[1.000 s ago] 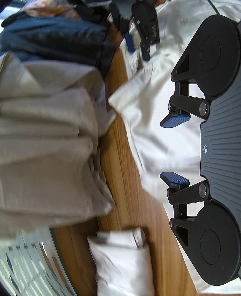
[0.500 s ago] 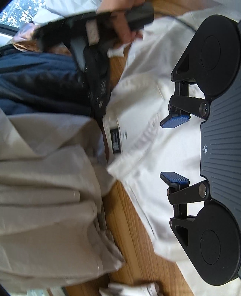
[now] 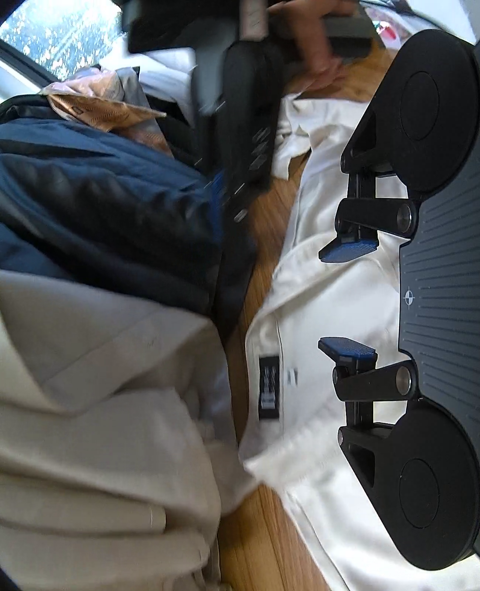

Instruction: Fold clothes

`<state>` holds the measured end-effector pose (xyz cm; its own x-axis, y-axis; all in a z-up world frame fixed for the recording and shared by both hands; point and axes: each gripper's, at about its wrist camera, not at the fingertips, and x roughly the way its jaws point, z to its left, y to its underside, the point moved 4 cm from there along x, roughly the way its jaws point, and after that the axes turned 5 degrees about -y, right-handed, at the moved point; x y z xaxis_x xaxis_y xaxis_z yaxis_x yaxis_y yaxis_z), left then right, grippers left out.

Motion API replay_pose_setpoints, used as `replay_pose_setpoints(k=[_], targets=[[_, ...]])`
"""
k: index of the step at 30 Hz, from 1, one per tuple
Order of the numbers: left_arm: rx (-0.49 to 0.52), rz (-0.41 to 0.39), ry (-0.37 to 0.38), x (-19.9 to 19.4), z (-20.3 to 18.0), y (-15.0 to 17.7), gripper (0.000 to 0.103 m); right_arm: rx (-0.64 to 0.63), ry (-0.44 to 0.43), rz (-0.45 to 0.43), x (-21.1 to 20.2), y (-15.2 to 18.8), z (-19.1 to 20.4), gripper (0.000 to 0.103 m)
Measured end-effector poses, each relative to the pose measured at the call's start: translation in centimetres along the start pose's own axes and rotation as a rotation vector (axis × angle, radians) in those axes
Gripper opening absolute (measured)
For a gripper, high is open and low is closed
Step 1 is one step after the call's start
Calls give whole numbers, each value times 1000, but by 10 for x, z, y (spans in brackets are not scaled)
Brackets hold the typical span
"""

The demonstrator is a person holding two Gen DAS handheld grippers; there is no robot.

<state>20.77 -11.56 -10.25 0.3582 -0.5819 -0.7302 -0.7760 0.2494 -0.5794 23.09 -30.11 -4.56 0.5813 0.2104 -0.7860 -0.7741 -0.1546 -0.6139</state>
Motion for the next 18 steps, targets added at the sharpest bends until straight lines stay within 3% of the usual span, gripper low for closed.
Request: replay_pose_setpoints(k=[11, 13, 15, 16, 18], targets=[[-48, 75, 124, 51, -2, -14, 40, 224, 37, 68, -55, 90, -26, 23], [-53, 86, 135, 58, -2, -15, 34, 241, 43, 77, -57, 98, -26, 25], [-64, 92, 155, 62, -3, -15, 9, 256, 44, 83, -55, 103, -25, 25], [-60, 82, 170, 62, -5, -17, 4, 263, 42, 84, -54, 105, -24, 25], [-18, 35, 160, 57, -8, -24, 4, 263, 42, 83, -53, 107, -21, 25]])
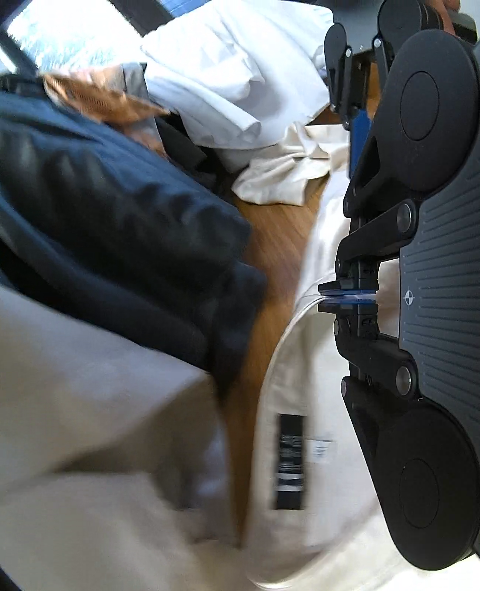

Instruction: Fold clothes

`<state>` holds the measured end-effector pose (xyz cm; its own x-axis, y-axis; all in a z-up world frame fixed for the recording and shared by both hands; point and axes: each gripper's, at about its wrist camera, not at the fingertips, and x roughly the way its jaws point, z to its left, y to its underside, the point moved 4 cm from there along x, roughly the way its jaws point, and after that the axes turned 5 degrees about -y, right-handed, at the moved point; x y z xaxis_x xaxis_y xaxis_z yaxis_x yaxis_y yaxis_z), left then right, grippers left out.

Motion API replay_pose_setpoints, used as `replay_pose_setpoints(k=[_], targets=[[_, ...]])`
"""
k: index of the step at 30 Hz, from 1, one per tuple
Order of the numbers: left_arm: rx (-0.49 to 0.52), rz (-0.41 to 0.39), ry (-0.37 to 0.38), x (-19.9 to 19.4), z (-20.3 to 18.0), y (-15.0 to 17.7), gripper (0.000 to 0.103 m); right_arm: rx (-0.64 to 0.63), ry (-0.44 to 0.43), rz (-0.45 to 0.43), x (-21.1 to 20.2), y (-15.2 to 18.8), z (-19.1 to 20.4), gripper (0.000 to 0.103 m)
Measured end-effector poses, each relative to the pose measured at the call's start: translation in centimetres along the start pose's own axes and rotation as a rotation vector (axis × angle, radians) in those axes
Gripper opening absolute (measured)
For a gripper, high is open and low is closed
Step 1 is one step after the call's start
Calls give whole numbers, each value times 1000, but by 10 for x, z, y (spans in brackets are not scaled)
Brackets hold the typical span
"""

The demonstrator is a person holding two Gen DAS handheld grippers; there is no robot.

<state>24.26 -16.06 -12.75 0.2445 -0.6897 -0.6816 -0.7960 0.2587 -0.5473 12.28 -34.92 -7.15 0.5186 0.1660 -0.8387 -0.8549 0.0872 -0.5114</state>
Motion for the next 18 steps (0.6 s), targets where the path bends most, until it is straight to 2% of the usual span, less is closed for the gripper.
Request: replay_pose_setpoints(k=[4, 8, 10, 12, 14, 15, 18], targets=[[48, -13, -37, -5, -1, -20, 4, -23, -25, -15, 6, -3, 11, 25], [98, 34, -78, -2, 4, -28, 5, -82, -104, -38, 15, -12, 27, 25], [93, 54, -86, -4, 10, -29, 10, -132, -120, -33, 28, -14, 39, 25], [77, 31, -95, -15, 16, -31, 30, -168, -110, -24, 41, -15, 48, 25], [79, -1, -97, -31, 22, -32, 39, -187, -105, -17, 52, -16, 52, 25], [82, -14, -98, -39, 25, -32, 39, -194, -98, -10, 57, -16, 54, 25], [133, 11, -134, -52, 34, -27, 41, -217, -72, 27, 74, -13, 55, 25]])
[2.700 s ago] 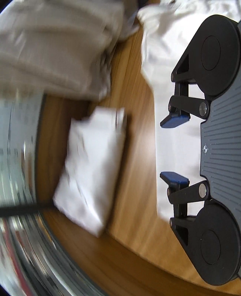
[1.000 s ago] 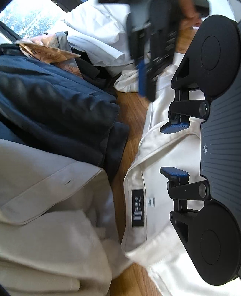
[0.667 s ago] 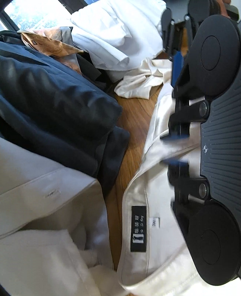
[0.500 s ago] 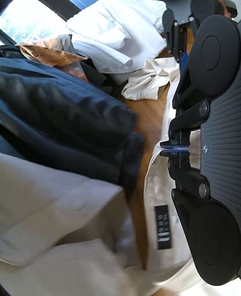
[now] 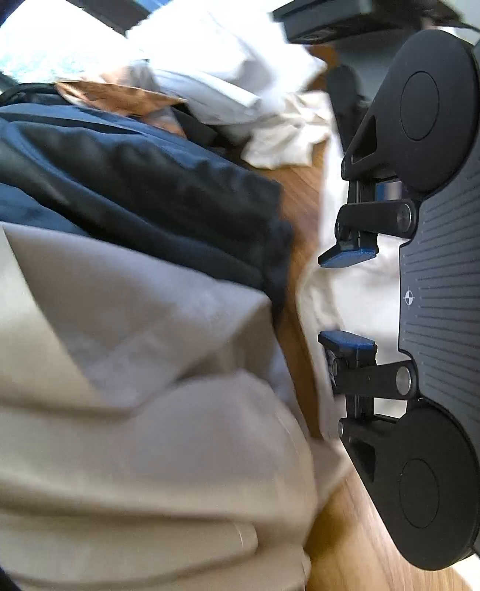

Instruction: Fold clothes

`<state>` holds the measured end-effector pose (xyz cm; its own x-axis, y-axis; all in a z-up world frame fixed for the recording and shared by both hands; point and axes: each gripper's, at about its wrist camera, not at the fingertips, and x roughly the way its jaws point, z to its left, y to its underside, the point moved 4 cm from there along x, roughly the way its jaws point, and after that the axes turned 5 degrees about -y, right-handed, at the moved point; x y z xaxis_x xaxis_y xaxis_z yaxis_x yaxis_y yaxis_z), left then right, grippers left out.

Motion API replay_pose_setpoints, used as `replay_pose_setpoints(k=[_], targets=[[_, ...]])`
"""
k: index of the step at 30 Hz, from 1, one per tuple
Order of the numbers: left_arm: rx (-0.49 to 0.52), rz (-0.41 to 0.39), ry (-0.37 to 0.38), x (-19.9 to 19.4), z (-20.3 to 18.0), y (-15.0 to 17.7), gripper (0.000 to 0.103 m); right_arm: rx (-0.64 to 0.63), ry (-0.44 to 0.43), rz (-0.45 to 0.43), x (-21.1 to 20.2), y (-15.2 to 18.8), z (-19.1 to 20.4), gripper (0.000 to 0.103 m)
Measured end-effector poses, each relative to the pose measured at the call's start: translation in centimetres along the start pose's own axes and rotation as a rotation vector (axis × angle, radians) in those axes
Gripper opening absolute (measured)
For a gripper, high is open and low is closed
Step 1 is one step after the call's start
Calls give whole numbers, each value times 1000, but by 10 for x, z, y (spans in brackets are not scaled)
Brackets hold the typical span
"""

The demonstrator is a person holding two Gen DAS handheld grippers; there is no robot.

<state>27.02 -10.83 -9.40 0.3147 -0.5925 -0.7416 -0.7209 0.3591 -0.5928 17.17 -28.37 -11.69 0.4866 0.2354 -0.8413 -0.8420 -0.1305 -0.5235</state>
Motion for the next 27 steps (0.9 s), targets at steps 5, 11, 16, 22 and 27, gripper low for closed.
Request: replay_pose_setpoints(k=[5, 11, 16, 22, 27], targets=[[76, 69, -67, -6, 12, 17, 45, -48, 8, -16, -3, -1, 9, 26], [50, 40, -74, -22, 0, 25, 48, -52, 29, -37, -23, 3, 17, 27], [29, 21, -63, -32, -25, 36, 48, 54, 103, -58, -62, 21, -1, 30], [-19, 14, -66, -39, -49, 54, 48, 174, 230, -54, -116, 67, -39, 33], [-26, -1, -54, -47, -70, 65, 48, 278, 309, -51, -153, 109, -81, 34]])
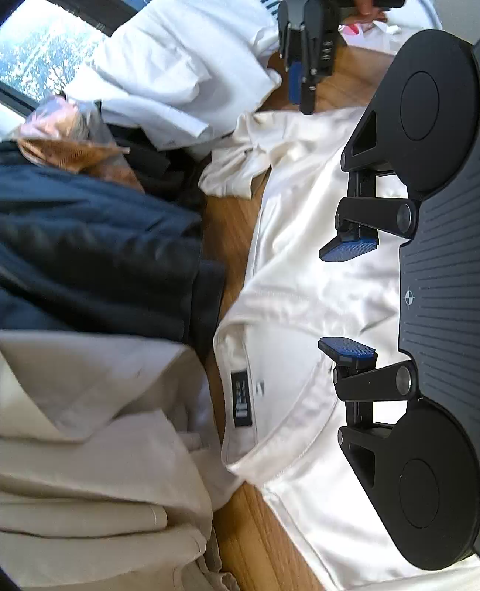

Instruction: Fold clothes

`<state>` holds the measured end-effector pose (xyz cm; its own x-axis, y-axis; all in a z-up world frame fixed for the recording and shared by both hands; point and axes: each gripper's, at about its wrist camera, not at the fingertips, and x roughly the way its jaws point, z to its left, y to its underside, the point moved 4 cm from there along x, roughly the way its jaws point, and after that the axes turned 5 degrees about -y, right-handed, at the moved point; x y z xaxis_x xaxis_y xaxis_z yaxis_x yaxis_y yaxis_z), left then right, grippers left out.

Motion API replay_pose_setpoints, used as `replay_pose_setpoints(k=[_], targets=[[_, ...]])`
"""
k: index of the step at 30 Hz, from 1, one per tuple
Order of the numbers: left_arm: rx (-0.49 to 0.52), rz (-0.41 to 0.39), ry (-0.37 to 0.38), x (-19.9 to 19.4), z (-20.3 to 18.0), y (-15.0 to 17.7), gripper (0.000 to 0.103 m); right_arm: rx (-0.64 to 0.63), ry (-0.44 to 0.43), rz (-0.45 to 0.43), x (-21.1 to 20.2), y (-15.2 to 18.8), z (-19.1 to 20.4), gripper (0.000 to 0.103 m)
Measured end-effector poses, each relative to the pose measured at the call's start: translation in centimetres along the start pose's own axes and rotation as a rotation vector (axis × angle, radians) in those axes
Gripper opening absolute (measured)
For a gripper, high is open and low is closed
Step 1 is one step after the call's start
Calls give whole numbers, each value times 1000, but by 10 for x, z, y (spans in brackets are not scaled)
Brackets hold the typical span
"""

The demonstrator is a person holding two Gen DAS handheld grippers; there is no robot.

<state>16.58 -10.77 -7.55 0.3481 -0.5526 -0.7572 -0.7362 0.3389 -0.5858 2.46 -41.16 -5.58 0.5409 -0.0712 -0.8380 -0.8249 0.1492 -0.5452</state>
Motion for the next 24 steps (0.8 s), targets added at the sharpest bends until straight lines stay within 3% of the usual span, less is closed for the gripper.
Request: replay_pose_setpoints(k=[5, 9, 16, 20, 23, 24], targets=[[-2, -7, 4, 2, -26, 4, 48, 31, 40, -15, -8, 5, -57, 34], [-10, -20, -12, 3, -51, 9, 48, -38, 46, -16, 5, -6, -97, 38], [-76, -60, -111, 0, -94, 11, 51, -387, -2, 67, 48, -22, -129, 41], [-94, -84, -140, 2, -117, 11, 55, -579, 10, 70, 62, -21, -132, 41], [-71, -90, -156, 5, -134, 9, 56, -698, 40, 78, 72, -18, -132, 39], [-66, -93, -155, 6, -138, 7, 56, -726, 43, 81, 74, -17, -133, 30]])
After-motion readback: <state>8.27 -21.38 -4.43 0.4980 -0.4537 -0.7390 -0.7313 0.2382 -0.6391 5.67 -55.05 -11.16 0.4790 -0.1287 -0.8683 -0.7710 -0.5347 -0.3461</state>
